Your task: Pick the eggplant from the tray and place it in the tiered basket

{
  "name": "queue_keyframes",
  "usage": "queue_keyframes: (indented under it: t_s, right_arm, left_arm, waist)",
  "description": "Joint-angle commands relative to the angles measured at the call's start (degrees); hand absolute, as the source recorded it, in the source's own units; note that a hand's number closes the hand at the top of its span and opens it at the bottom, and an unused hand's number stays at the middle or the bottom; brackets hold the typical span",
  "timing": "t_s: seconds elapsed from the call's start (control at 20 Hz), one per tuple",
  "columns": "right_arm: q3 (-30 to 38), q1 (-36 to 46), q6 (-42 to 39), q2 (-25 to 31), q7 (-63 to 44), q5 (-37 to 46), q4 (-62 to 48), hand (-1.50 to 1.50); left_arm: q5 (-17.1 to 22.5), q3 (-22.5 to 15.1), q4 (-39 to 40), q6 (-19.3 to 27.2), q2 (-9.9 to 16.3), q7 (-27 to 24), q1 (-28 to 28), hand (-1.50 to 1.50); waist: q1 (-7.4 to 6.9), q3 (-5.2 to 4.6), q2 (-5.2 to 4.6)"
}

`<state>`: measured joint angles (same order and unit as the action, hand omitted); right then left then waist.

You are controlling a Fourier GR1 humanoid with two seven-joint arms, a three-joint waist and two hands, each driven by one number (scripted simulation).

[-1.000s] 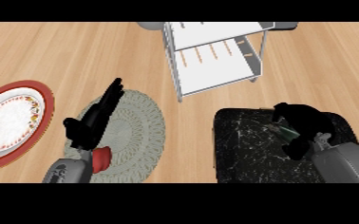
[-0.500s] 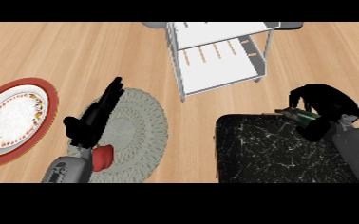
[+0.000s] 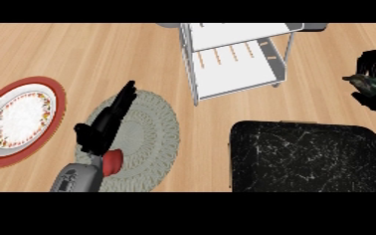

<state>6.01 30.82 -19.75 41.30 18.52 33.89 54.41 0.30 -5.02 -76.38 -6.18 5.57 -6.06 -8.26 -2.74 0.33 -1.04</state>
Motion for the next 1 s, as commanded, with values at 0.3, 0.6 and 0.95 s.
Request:
queue_keyframes:
  t_s: [0.3, 0.6, 0.95]
  right_arm:
    - [6.4, 20.0, -7.8, 1.4, 9.1, -7.7, -13.3, 1.5]
    - [6.0, 32.3, -8.6, -3.5, -2.1, -7.7, -15.2, 1.5]
    - [5.0, 42.7, -8.2, -10.3, -11.3, -7.1, -20.7, 1.5]
  left_arm:
    - [-0.5, -0.3, 0.1, 0.2, -0.7, 0.7, 0.3, 0.0]
    - [-1.3, -0.3, -2.7, 0.9, -0.4, -0.6, 4.7, 0.0]
    - [0.3, 1.4, -3.4, -1.5, 1.5, 1.4, 3.0, 0.0]
  waist:
    - [1.18, -0.32, 0.66]
    - [1.15, -0.35, 0.9]
    - [1.05, -0.35, 0.86]
